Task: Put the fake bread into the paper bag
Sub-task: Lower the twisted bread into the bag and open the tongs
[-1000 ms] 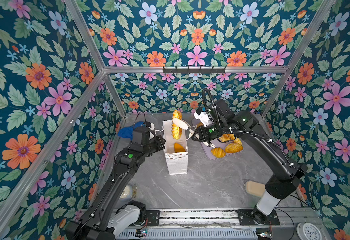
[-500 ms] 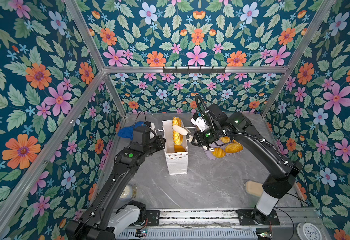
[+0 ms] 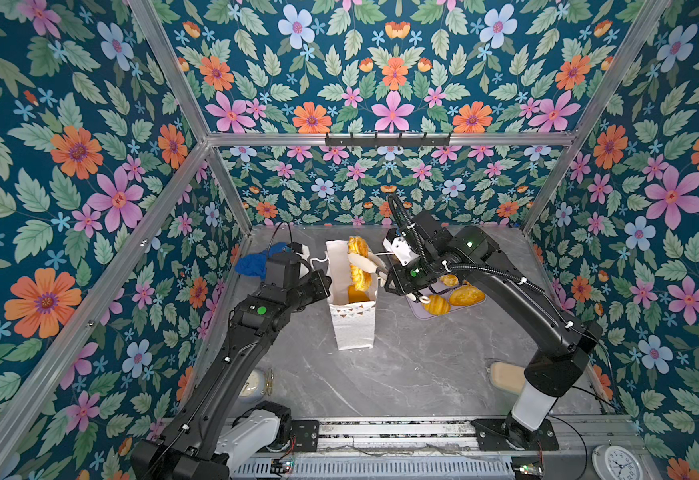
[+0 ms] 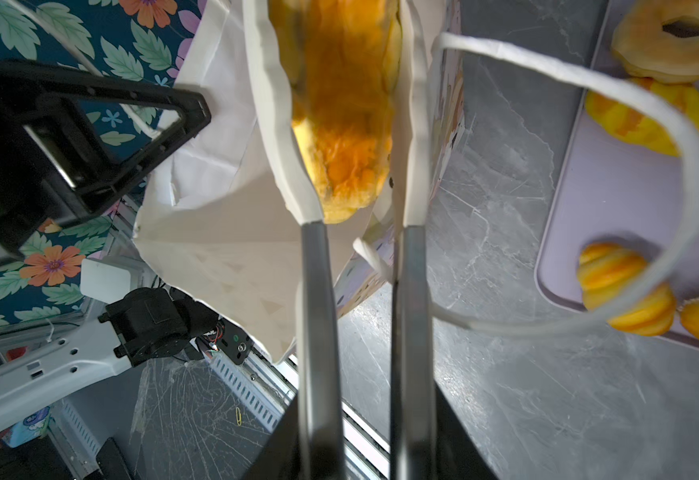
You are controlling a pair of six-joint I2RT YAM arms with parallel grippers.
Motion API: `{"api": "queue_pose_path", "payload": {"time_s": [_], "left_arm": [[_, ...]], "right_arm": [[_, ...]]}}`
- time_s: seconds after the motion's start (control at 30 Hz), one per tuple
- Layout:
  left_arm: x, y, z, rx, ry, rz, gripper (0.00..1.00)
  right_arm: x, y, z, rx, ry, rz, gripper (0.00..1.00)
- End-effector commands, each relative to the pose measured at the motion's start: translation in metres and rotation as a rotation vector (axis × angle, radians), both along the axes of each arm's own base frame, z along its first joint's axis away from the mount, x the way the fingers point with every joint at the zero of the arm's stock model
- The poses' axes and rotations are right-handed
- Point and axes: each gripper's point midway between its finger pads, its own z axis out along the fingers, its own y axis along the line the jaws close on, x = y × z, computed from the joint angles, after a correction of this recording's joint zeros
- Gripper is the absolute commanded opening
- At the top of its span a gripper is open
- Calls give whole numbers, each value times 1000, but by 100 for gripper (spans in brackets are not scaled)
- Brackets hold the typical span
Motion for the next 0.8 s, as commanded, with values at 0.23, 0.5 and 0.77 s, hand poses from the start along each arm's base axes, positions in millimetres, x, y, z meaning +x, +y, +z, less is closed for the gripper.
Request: {"api": "queue_pose_path", "payload": {"time_s": [0.23,0.5,0.77], "left_arm": [[1,-1,2,-1,-11,-7,10],[0,-1,2,0,-13,-5,10],[0,-1,1,1,-11,-5,10]], "right_arm": [[2,-1,5,-1,-29,2,41],[2,-1,12,6,-49,-1,46],[3,-2,22,21,-71,-8,47]]}}
